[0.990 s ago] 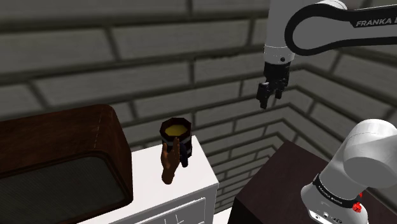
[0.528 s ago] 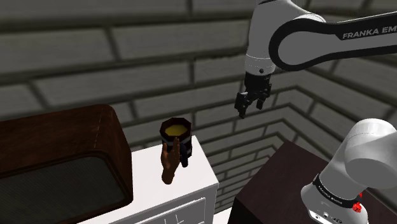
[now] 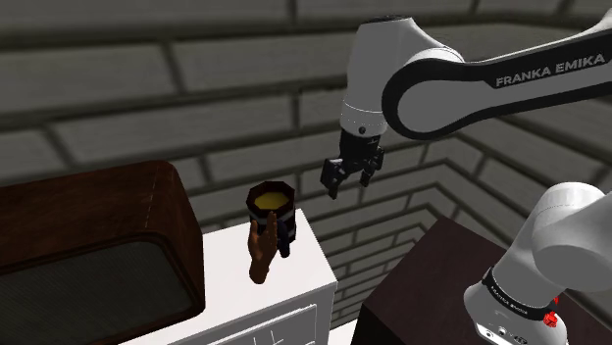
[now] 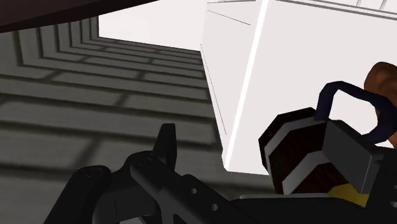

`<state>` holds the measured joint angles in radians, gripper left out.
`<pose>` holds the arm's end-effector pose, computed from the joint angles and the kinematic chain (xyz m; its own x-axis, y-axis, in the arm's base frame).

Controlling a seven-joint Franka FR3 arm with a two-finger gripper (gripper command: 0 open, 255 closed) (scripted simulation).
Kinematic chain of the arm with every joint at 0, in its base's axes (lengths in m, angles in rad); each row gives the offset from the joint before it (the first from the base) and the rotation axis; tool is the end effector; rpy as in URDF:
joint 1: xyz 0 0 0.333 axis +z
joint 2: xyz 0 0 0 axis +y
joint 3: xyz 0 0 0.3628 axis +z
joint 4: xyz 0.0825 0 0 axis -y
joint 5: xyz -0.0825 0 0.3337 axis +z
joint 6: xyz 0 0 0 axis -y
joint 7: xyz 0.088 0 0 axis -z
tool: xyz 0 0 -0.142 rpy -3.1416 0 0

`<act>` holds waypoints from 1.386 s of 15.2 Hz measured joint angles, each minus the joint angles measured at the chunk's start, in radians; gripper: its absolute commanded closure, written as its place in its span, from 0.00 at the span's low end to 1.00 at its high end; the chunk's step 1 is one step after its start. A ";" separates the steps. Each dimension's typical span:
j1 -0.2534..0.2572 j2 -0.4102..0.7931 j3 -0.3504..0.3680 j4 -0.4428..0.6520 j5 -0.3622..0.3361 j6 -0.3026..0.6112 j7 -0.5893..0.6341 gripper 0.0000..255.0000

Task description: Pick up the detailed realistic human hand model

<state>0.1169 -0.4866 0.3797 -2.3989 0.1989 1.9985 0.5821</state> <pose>0.2937 0.1994 0.5097 0.9792 -0.1977 0.0456 -0.1958 -0.9797 -0.0437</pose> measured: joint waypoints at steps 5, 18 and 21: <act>-0.009 0.143 0.101 0.088 -0.017 0.124 0.141 0.00; -0.030 0.445 0.254 0.270 -0.224 0.326 0.458 0.00; -0.030 0.465 0.256 0.252 -0.243 0.360 0.472 0.00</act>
<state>0.0873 -0.0217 0.6361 -2.1466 -0.0437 2.3584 1.0536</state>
